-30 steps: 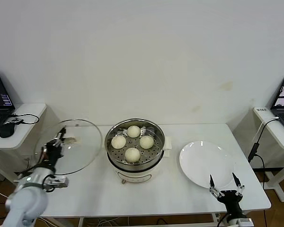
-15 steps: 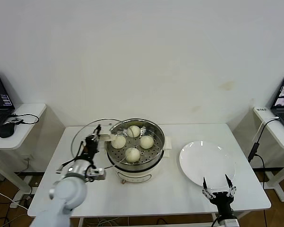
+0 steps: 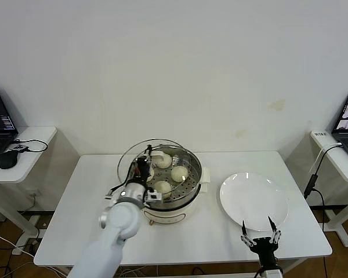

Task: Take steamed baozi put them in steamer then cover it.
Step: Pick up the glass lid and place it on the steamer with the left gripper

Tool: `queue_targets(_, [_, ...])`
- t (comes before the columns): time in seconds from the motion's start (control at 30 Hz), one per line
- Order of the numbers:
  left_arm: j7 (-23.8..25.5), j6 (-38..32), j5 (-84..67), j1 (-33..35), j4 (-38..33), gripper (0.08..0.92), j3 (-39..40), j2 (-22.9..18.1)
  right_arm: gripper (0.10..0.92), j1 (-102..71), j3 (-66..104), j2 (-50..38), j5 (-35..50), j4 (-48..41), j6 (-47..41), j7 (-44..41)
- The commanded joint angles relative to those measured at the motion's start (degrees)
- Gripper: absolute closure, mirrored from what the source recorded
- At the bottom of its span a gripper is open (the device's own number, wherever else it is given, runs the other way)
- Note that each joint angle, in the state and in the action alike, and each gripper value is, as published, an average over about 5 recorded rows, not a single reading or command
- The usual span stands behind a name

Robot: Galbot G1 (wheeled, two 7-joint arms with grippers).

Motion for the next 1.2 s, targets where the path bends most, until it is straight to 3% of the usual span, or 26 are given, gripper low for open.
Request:
queue_targets(0.03, [0.83,0.8,4.79,-3.05,6.02,0.86,2.83,-5.9,0.203,-0.02,-0.08,0.23,-1.12,-0.52,0.36,0.25])
queue_targets(1.2, [-0.42,-0.5,6.32,0.9,4.8,0.86,1.3,-6.26,0.203,-0.41,-1.49,0.07,-1.51,-1.05,0.55,0.04])
